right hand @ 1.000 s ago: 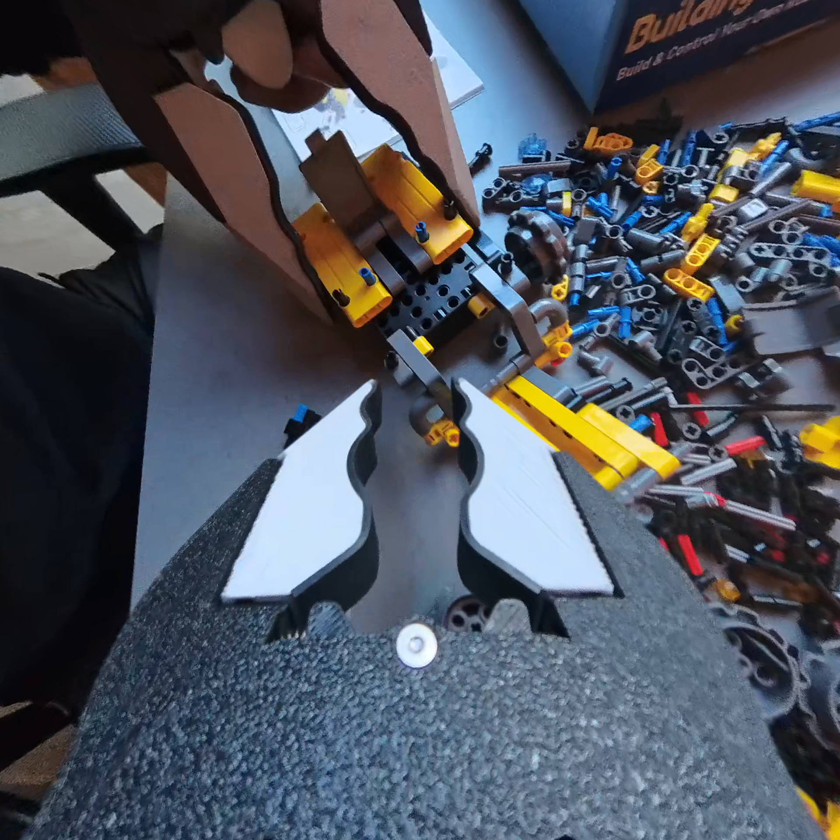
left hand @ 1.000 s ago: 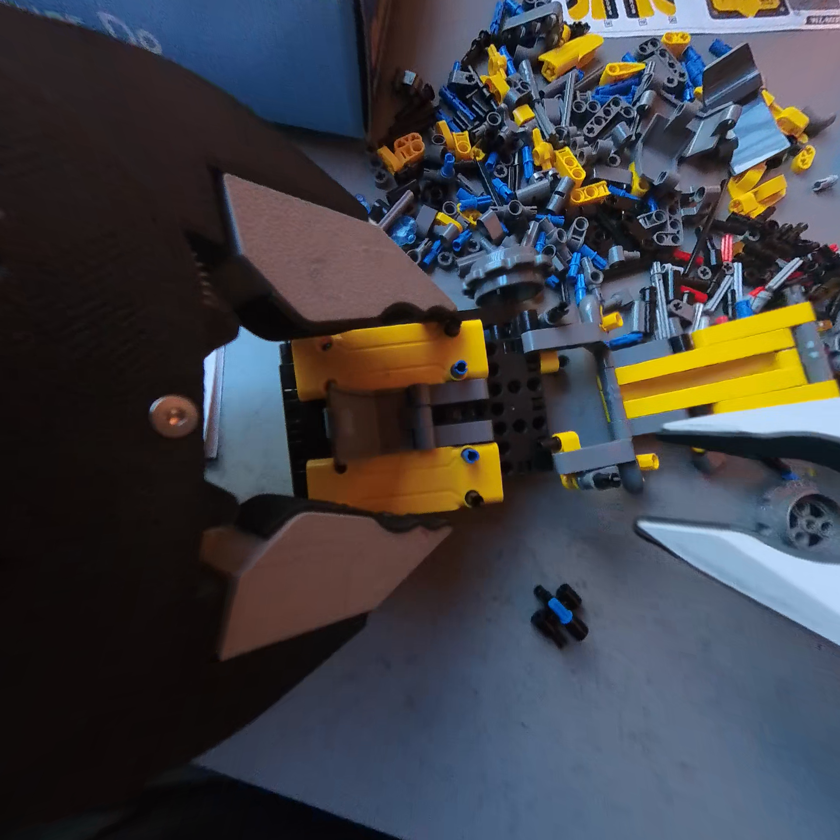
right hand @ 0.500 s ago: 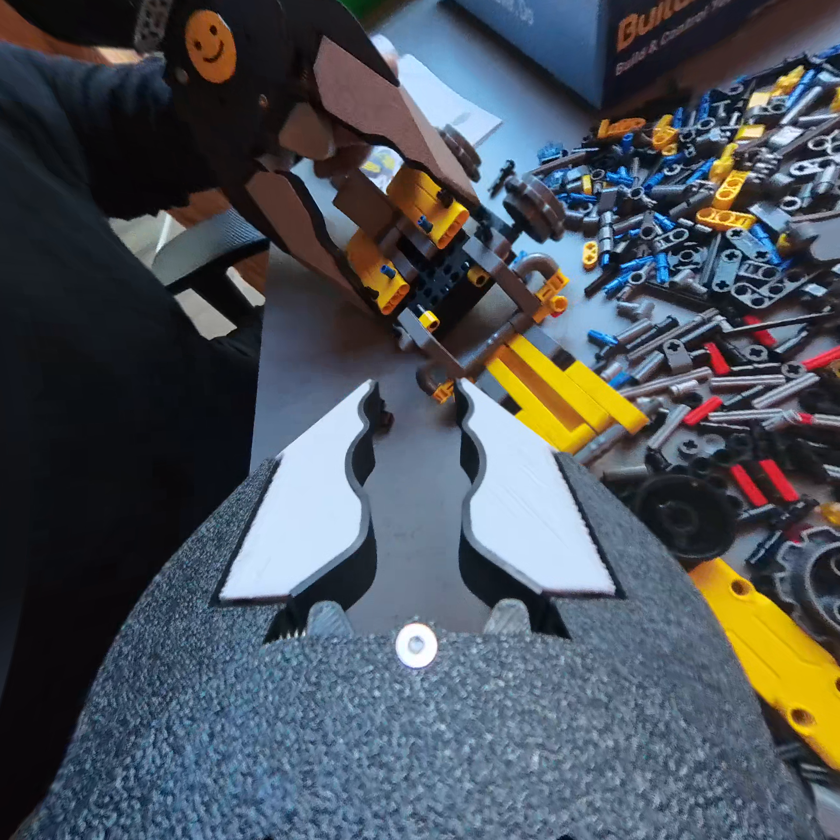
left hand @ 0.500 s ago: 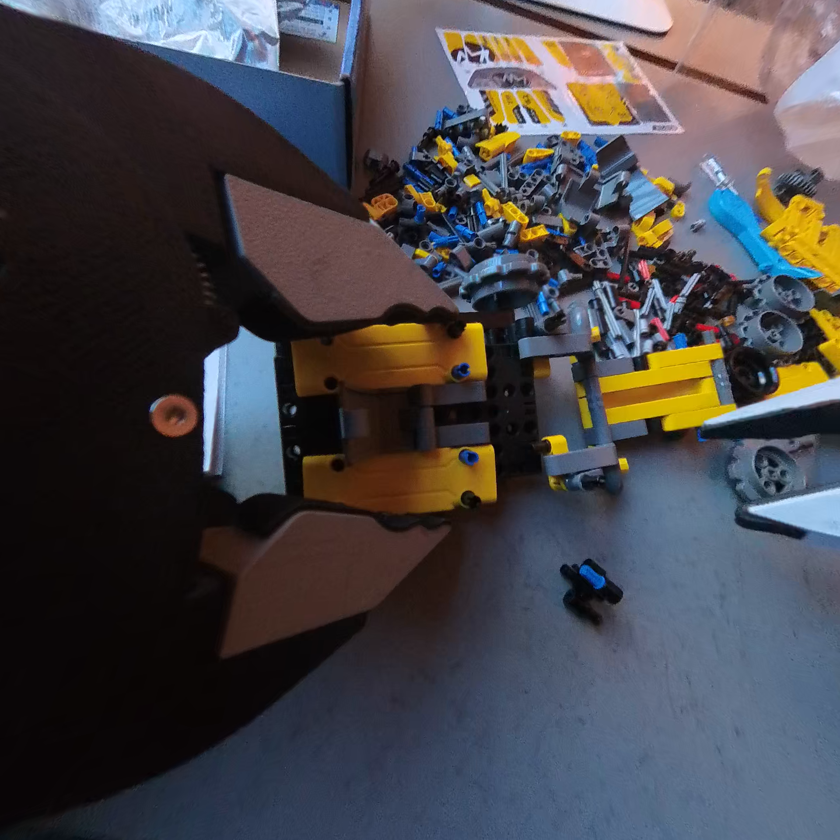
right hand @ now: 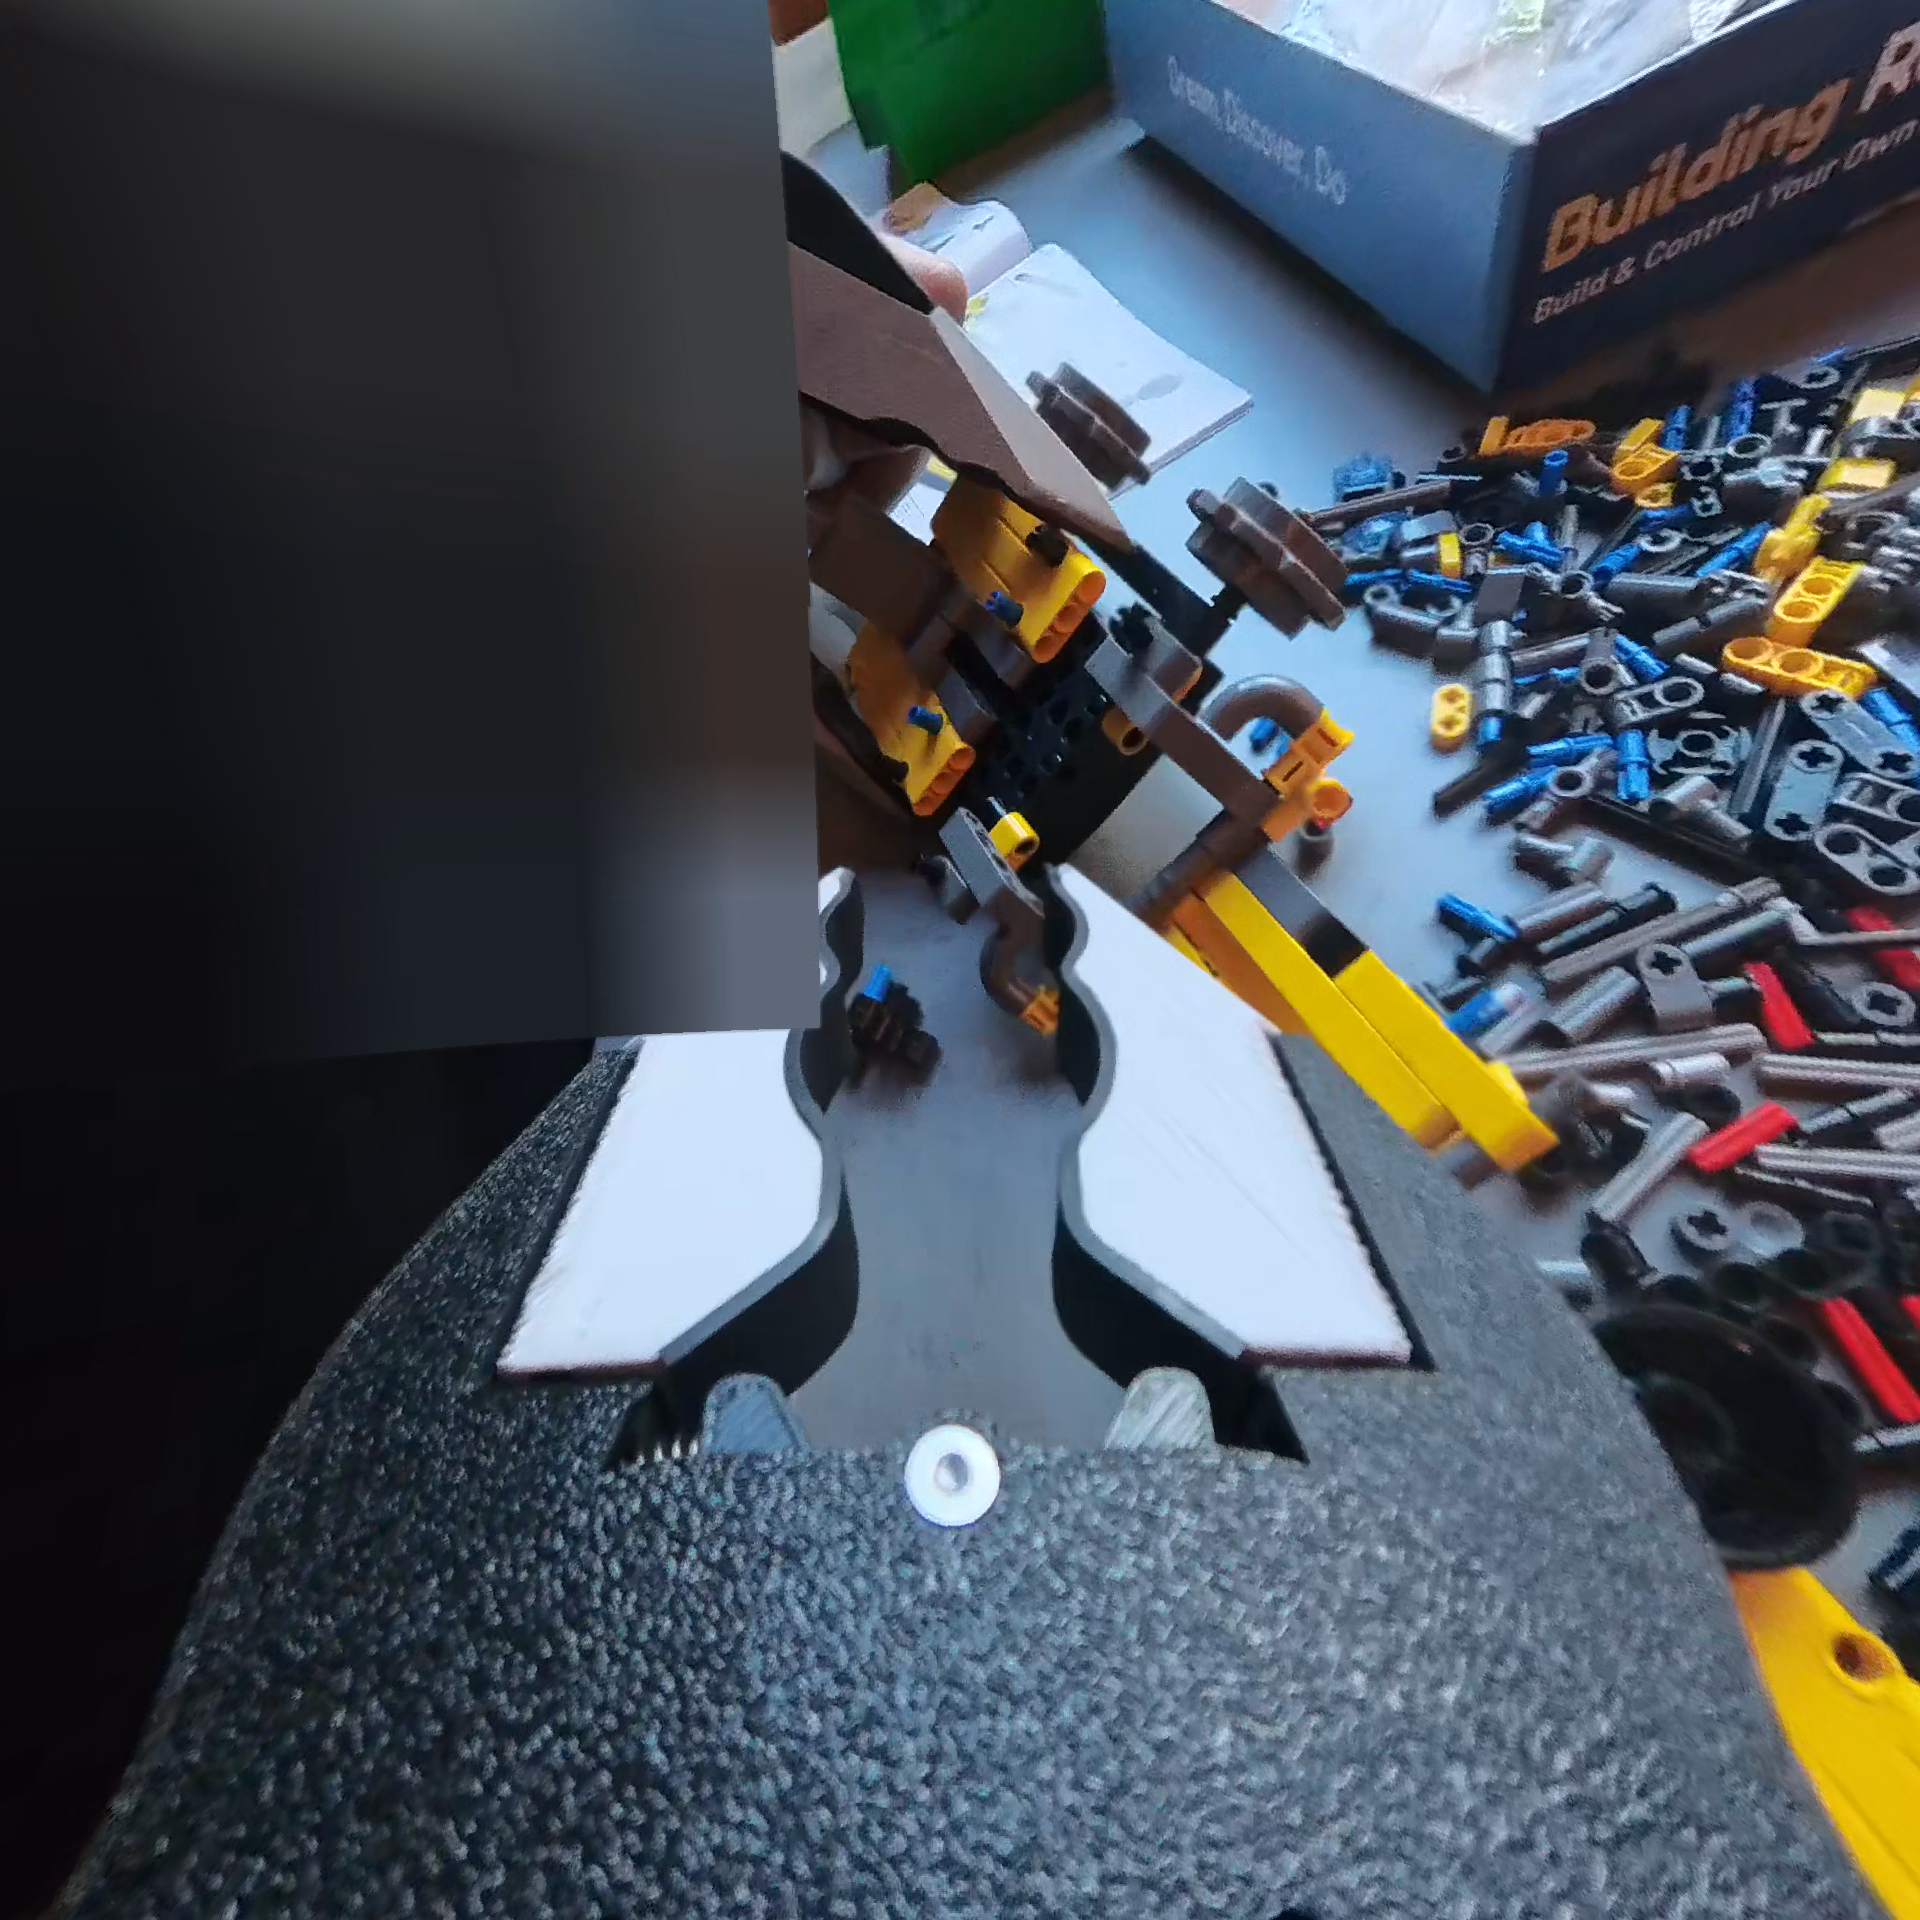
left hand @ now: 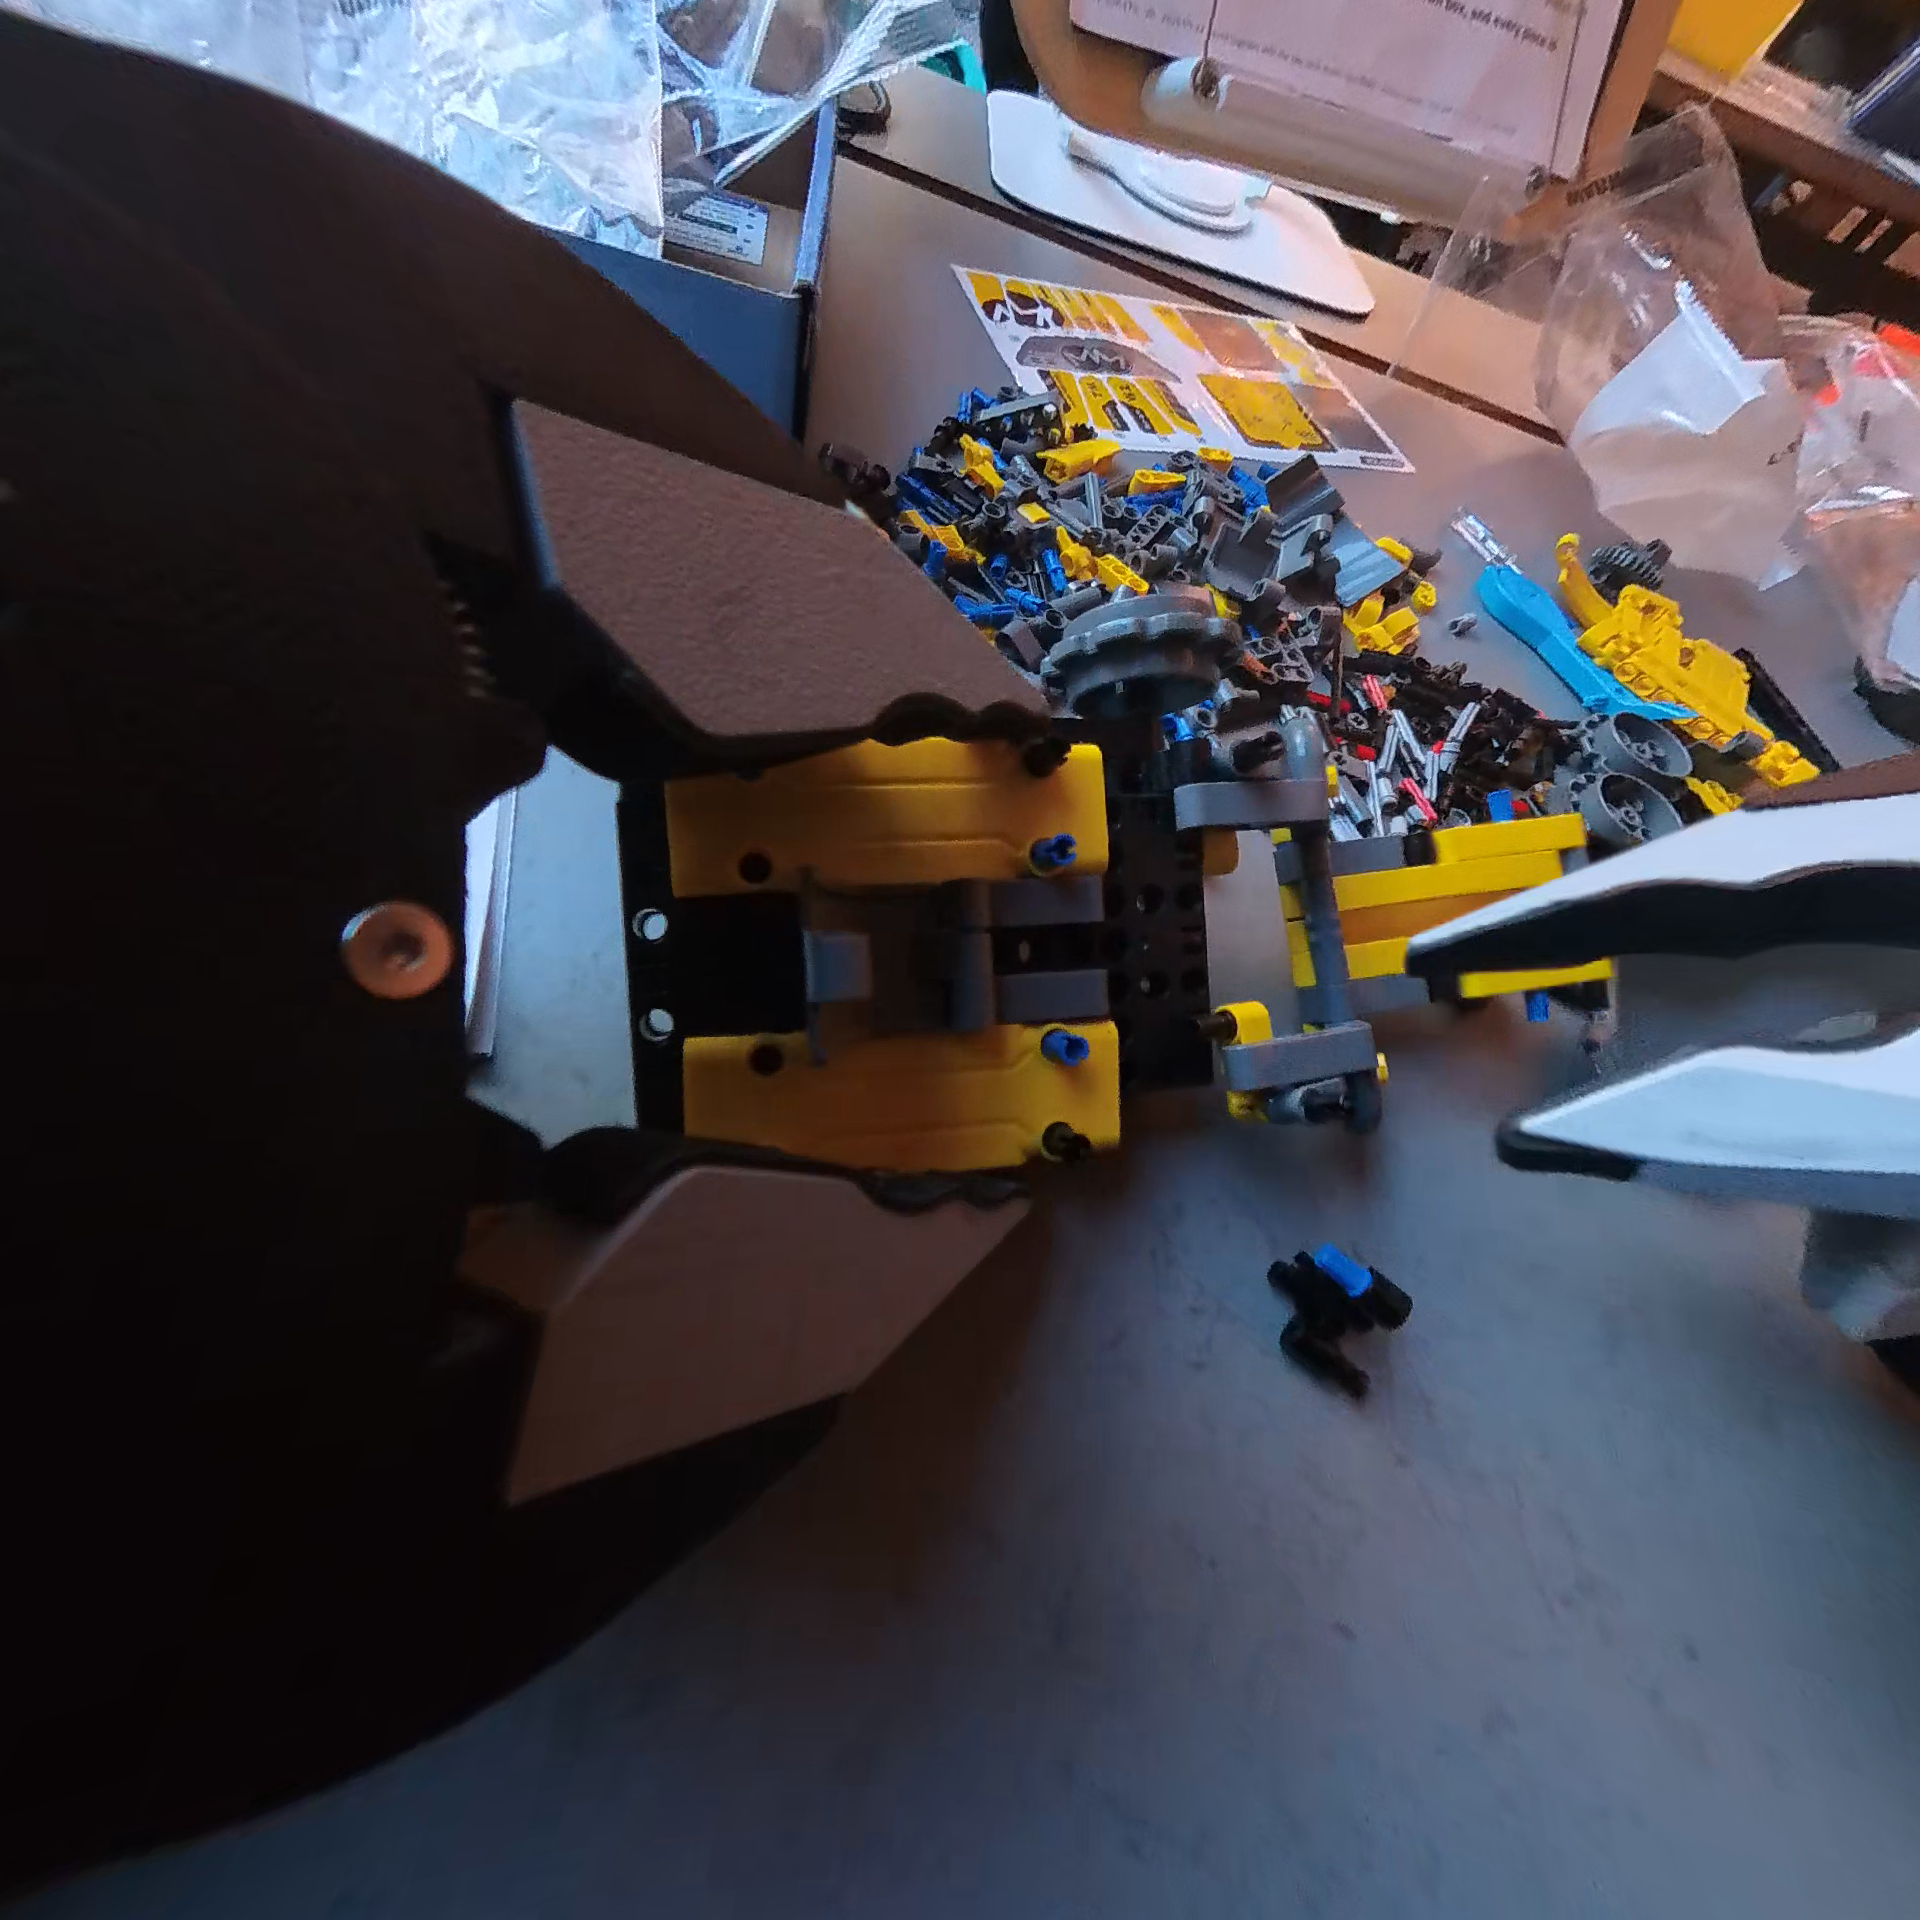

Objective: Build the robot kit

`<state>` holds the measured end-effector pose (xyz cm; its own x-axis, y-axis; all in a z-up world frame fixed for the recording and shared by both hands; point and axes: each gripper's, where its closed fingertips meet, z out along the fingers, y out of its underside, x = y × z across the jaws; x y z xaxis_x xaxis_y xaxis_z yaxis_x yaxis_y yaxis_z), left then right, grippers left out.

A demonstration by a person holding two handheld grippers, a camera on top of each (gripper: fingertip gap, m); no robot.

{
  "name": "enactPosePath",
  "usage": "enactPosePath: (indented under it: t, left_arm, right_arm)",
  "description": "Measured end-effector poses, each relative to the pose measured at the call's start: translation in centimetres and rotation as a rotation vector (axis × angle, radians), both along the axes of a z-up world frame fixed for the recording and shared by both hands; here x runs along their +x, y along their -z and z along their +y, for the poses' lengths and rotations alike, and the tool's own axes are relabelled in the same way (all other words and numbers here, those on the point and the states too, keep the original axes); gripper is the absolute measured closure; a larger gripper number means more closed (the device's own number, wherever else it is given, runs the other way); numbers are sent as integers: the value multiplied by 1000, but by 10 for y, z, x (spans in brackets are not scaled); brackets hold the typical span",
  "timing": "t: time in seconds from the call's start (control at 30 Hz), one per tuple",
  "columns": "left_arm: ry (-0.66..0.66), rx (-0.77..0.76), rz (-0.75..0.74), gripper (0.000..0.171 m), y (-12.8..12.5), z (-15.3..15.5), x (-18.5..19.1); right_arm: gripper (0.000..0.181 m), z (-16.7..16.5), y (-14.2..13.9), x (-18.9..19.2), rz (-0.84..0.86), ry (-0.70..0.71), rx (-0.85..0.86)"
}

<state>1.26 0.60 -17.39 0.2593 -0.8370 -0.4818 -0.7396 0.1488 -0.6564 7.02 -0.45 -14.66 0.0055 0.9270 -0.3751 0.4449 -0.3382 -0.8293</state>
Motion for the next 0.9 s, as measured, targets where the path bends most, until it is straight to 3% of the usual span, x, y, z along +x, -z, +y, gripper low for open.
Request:
enactPosePath:
  t: [0.03, 0.33, 0.43, 0.7, 0.9]
  left_arm:
    - [0, 0, -3, 91, 0, 0, 0]
    - [19, -146, -31, 91, 4, 0, 4]
    - [39, -215, -54, 91, 6, 0, 4]
    - [87, -395, -121, 91, 10, -2, 6]
    - [101, -394, -132, 91, 9, -2, 6]
  right_arm:
    - [145, -2, 1, -3, -5, -6, 17]
    - [146, -1, 33, -19, -202, -51, 329]
    - [157, -1, 39, -20, -240, -86, 431]
    - [154, -2, 36, -21, -210, -133, 443]
    - [159, -5, 29, -24, -178, -166, 420]
